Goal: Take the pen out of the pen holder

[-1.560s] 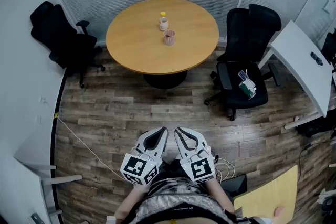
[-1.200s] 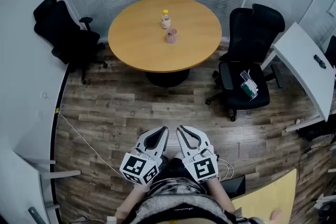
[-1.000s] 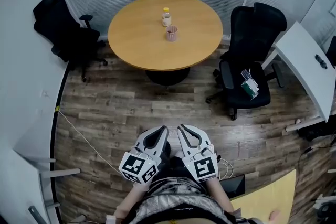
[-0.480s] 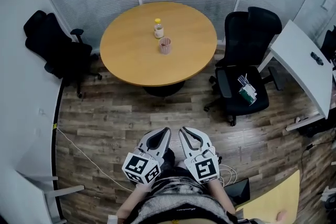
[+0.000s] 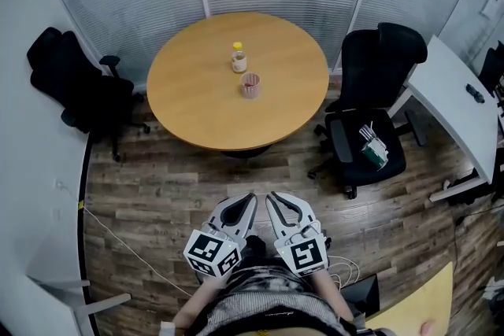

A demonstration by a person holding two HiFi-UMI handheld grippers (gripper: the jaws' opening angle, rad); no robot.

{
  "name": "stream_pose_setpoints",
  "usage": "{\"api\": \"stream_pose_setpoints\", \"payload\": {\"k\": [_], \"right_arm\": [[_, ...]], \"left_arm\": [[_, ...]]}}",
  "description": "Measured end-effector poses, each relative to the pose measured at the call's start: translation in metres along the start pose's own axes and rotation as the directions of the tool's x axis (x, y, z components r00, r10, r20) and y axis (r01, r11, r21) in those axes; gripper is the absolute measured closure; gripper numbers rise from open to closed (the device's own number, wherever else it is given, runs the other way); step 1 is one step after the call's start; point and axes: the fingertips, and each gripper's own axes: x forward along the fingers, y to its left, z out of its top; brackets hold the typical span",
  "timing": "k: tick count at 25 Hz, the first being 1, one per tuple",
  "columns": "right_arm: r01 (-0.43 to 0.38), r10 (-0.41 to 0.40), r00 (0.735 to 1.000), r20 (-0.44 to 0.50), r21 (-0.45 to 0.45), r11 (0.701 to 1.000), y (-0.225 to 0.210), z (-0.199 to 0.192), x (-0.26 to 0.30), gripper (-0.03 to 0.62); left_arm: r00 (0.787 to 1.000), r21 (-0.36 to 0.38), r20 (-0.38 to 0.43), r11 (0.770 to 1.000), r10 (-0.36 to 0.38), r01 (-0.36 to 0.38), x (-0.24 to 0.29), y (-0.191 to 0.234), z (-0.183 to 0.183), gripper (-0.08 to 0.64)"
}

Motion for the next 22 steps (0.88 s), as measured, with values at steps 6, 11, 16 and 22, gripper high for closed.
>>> {"api": "stream_pose_setpoints", "payload": {"k": [6, 11, 16, 22], "right_arm": [[0.028, -0.028, 1.000, 0.002, 0.036, 0.999, 0.000, 0.005, 0.038, 0.549], [0.019, -0.020, 1.000, -0.023, -0.019, 1.000, 0.010, 0.000, 0.063, 0.549], [0.012, -0.013, 0.999, -0.039, -0.010, 1.000, 0.011, 0.001, 0.080, 0.549], [-0.003, 0.002, 0.999, -0.039, -0.013, 1.000, 0.000, 0.002, 0.103, 0.549]], "left_arm": [[1.000, 0.004, -0.002, 1.000, -0.015, 0.015, 0.007, 0.039, 0.009, 0.555], [0.999, -0.020, -0.003, 0.999, -0.033, 0.033, 0.004, 0.064, 0.014, 0.555], [1.000, -0.033, -0.005, 0.999, -0.022, 0.021, 0.005, 0.081, 0.017, 0.555], [1.000, -0.058, -0.012, 0.998, -0.009, 0.008, 0.019, 0.100, 0.017, 0.555]]}}
